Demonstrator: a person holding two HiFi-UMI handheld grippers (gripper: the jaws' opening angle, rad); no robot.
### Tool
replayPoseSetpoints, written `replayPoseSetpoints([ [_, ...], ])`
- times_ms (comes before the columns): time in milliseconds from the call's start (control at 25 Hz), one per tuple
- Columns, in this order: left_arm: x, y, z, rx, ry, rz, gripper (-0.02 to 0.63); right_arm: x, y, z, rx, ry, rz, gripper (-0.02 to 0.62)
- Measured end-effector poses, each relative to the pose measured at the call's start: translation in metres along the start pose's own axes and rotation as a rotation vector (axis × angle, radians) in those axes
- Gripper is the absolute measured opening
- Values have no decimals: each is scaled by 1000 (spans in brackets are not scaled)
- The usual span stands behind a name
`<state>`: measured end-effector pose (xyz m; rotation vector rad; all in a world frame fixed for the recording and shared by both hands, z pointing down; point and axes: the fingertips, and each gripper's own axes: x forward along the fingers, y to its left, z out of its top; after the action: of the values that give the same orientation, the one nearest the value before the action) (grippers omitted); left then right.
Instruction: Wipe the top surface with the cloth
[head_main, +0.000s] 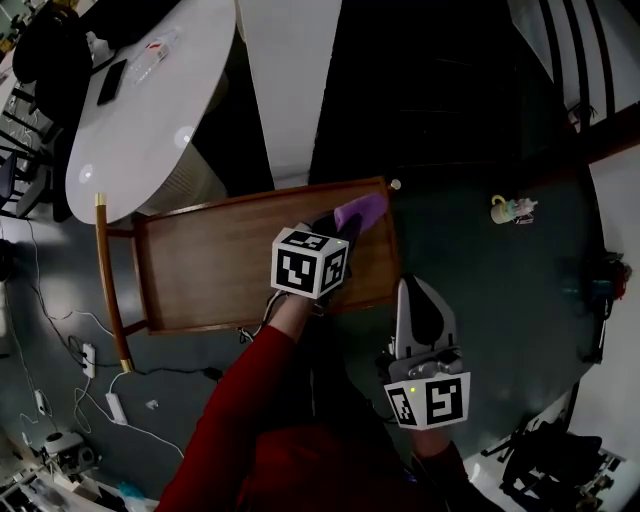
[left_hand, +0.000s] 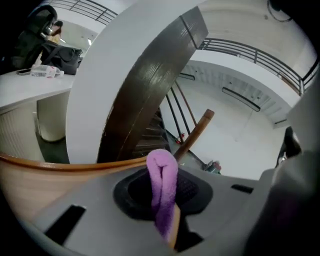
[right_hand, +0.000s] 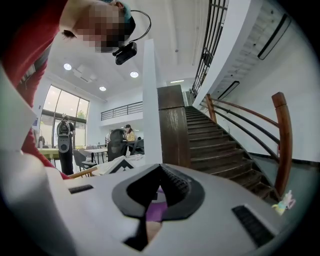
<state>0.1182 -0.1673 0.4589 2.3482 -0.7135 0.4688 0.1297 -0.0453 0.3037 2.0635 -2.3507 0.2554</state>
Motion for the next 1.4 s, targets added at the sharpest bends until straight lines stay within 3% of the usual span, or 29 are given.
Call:
replayPoseSetpoints([
  [240,32,9,-12,-69,58,40,66,-1,-8,-7,25,25,-2,12],
  [400,50,20,-17,-161,115,58,66,-3,-15,-10,39,47,-5,12],
  [600,55,66,-26,-178,218,173,66,7,-17,-16,41,80,23,12],
  [840,-19,158,-28,-197,175,339,66,29,-6,-17,36,104,91,12],
  [1120,-155,265,-43,-216,105,621,64,49,22,-21,10,117,176,12],
  [1400,-251,325,-59,-275,82,839,64,56,40,-20,-25,113,214,12],
])
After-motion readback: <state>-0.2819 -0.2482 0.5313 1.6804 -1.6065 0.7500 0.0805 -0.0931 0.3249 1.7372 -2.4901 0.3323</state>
